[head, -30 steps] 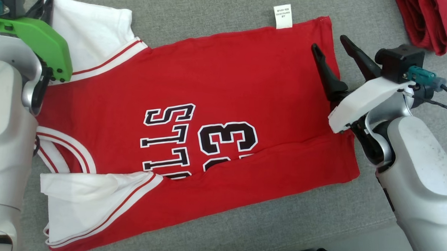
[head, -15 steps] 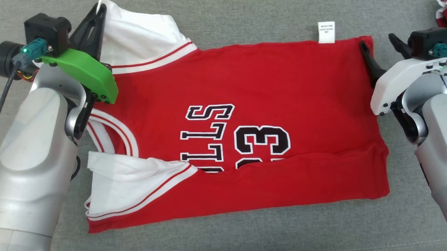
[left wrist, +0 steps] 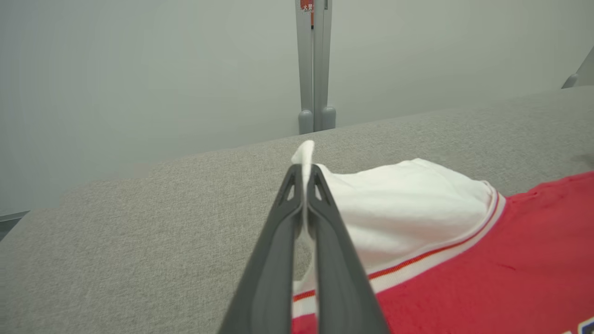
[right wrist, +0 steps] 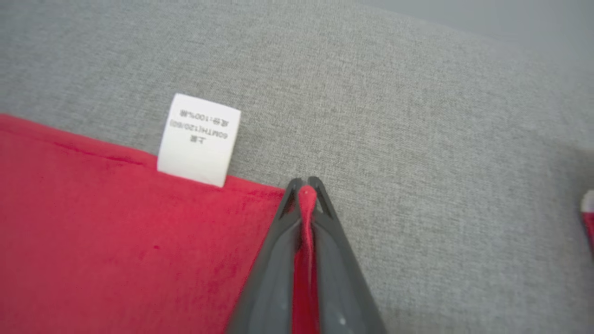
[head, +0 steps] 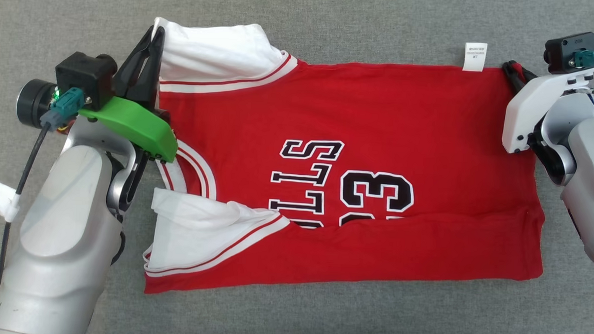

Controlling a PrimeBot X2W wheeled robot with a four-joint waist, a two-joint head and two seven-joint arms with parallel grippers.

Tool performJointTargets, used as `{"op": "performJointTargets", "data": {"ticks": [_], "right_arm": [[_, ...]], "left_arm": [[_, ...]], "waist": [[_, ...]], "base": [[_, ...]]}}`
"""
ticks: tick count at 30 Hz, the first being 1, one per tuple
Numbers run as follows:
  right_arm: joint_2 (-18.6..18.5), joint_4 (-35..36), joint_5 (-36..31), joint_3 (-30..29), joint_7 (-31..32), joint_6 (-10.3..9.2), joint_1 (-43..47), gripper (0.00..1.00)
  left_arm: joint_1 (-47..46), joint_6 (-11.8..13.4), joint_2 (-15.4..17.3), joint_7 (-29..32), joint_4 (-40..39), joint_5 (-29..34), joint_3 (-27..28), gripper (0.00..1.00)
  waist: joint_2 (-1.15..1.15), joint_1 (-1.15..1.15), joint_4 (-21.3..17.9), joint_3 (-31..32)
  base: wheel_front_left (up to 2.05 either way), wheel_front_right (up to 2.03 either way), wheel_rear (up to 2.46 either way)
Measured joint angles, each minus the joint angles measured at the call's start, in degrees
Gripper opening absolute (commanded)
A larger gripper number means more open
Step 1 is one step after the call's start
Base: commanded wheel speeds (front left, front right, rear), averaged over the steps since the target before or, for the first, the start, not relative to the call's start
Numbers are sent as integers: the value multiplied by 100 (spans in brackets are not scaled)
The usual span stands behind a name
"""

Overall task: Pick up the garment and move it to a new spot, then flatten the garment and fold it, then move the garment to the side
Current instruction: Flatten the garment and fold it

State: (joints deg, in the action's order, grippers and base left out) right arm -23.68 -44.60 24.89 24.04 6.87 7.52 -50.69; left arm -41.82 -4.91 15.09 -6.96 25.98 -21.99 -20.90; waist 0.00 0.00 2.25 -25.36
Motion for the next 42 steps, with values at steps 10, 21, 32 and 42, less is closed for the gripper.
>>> {"op": "performJointTargets", "data": {"ticks": [10, 21, 32, 42], "right_arm": [[5, -170, 32, -1, -962, 0, -45, 0], [18, 636, 493, -78, -1800, 0, 1336, 0], [221, 1875, 404, -988, -1726, 0, 3273, 0], [747, 2409, 71, -1582, -1349, 0, 4120, 0]], "left_arm": [[537, 178, 33, -380, -374, -43, 57, 0], [2268, 583, 164, -599, -1571, -187, 94, 0], [3938, 1066, 64, -580, -2515, -432, 111, 0], [4214, 1114, 5, -581, -1992, -514, -7, 0]], "waist": [[0, 0, -38, 397], [0, 0, -86, 1068], [0, 0, -139, 1603], [0, 0, -152, 1621]], "base": [[0, 0, 0], [0, 0, 0], [0, 0, 0], [0, 0, 0]]}}
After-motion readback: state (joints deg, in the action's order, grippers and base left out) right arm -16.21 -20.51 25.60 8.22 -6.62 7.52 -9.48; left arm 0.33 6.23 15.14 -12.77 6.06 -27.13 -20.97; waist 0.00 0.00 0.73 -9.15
